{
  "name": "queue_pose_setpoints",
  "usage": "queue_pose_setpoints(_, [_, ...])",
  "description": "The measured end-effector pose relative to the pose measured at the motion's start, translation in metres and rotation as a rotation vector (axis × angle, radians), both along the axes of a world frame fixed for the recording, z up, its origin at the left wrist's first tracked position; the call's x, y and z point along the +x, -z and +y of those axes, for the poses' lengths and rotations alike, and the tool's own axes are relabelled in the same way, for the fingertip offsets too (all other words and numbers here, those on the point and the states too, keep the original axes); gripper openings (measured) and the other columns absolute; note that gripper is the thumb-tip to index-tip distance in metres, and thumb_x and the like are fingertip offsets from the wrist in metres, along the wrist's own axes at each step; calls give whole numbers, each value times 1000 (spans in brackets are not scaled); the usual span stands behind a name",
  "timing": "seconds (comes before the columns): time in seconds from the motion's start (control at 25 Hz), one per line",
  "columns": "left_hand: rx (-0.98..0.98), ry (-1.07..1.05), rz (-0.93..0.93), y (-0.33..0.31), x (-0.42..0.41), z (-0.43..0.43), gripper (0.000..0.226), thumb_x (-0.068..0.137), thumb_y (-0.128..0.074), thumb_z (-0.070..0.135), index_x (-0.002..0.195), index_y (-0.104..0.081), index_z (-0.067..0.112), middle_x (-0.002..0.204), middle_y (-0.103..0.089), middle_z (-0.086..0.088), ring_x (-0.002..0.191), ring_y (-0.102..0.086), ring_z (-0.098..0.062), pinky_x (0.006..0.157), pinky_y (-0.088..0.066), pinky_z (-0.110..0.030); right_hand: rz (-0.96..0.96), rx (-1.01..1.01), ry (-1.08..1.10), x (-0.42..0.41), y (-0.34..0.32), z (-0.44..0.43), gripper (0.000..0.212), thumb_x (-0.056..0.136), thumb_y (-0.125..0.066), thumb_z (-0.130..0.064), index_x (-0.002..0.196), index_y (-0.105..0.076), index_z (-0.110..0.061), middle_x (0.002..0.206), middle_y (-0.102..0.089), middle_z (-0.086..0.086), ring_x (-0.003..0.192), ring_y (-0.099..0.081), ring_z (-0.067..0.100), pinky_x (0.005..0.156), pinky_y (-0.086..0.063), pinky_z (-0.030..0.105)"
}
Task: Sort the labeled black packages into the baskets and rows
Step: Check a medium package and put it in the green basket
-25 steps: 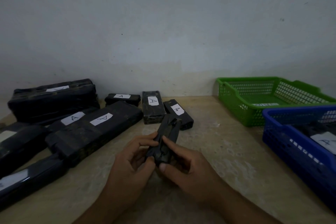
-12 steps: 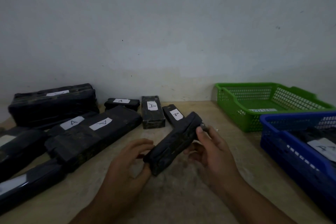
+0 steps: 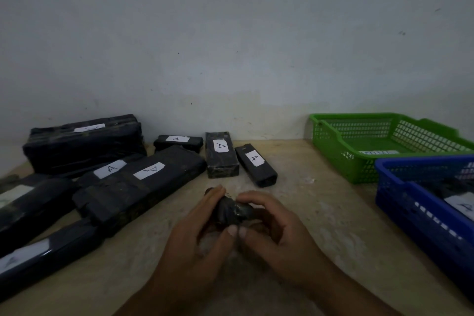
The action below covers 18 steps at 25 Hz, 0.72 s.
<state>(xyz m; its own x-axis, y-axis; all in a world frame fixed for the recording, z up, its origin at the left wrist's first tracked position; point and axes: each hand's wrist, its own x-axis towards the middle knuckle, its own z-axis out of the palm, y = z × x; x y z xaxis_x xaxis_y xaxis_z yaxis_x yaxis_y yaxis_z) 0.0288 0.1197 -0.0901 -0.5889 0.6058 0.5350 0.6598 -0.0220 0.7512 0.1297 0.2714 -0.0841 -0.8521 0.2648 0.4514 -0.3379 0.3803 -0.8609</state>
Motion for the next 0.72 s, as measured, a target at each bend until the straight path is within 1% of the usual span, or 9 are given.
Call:
queue_pose_setpoints(0.08, [40, 15, -36, -2, -1, -2, 57, 79, -57, 50, 134, -48, 39, 135, -51, 29, 126, -49, 5, 102, -41, -15, -22, 54, 16, 0, -1, 1, 32, 86, -65, -35, 118, -63, -39, 120, -57, -8, 115, -59, 13, 93, -51, 26])
queue_pose_setpoints(0.16, [63, -3, -32, -6, 0, -2, 52, 75, -58, 45, 127, -52, 44, 133, -51, 32, 124, -50, 7, 100, -39, -9, -69, 84, 83, 1, -1, 4, 36, 84, -61, -48, 120, -63, -44, 104, -56, -14, 101, -60, 7, 83, -48, 18])
queue_pose_setpoints(0.28, [89, 6, -56, -7, 2, 0, 50, 70, -61, 39, 119, -60, 48, 131, -56, 27, 125, -50, 4, 102, -42, -16, -179, 65, 28, 2, 1, 5, 40, 85, -60, -46, 125, -59, -47, 84, -62, -15, 75, -59, 1, 69, -46, 17])
queue_pose_setpoints(0.32, [95, 9, -75, -6, 2, 1, 51, 68, -62, 38, 118, -61, 49, 130, -57, 26, 125, -51, 3, 103, -42, -18, -210, 42, -7, 2, 2, 5, 42, 85, -60, -45, 126, -58, -48, 87, -66, -13, 75, -62, 3, 69, -49, 20])
queue_pose_setpoints(0.36, [100, 12, -84, -6, 3, 2, 50, 67, -63, 38, 116, -61, 49, 129, -59, 25, 124, -51, 3, 103, -43, -20, -221, 37, -15, 2, 3, 4, 45, 83, -60, -47, 128, -56, -48, 95, -71, -13, 83, -66, 5, 75, -54, 23])
queue_pose_setpoints(0.44, [95, 23, -94, -6, 2, 3, 50, 66, -64, 38, 115, -62, 45, 127, -60, 25, 124, -52, 3, 103, -43, -21, -199, 60, 3, 1, 5, 3, 55, 80, -60, -49, 134, -53, -40, 115, -71, -12, 104, -67, 7, 90, -55, 29])
queue_pose_setpoints(0.48, [93, 36, -100, -6, 1, 3, 50, 67, -65, 38, 117, -62, 43, 128, -59, 25, 124, -52, 3, 103, -43, -21, -178, 75, 19, 0, 5, 2, 58, 80, -60, -48, 136, -52, -35, 118, -70, -9, 107, -66, 11, 92, -55, 32])
queue_pose_setpoints(0.6, [97, 77, -79, -4, 0, 2, 51, 72, -64, 37, 123, -62, 31, 133, -56, 23, 128, -49, 1, 104, -41, -18, -124, 118, 75, -1, 6, 1, 59, 82, -59, -44, 137, -56, -25, 102, -71, 1, 92, -67, 24, 80, -54, 44])
queue_pose_setpoints(0.72, [125, 109, -63, -1, 0, 3, 49, 73, -62, 32, 122, -63, 27, 136, -54, 21, 130, -47, -2, 103, -42, -20, -98, 120, 113, -1, 6, -1, 56, 79, -64, -43, 132, -59, -26, 94, -71, -1, 84, -67, 17, 73, -56, 33])
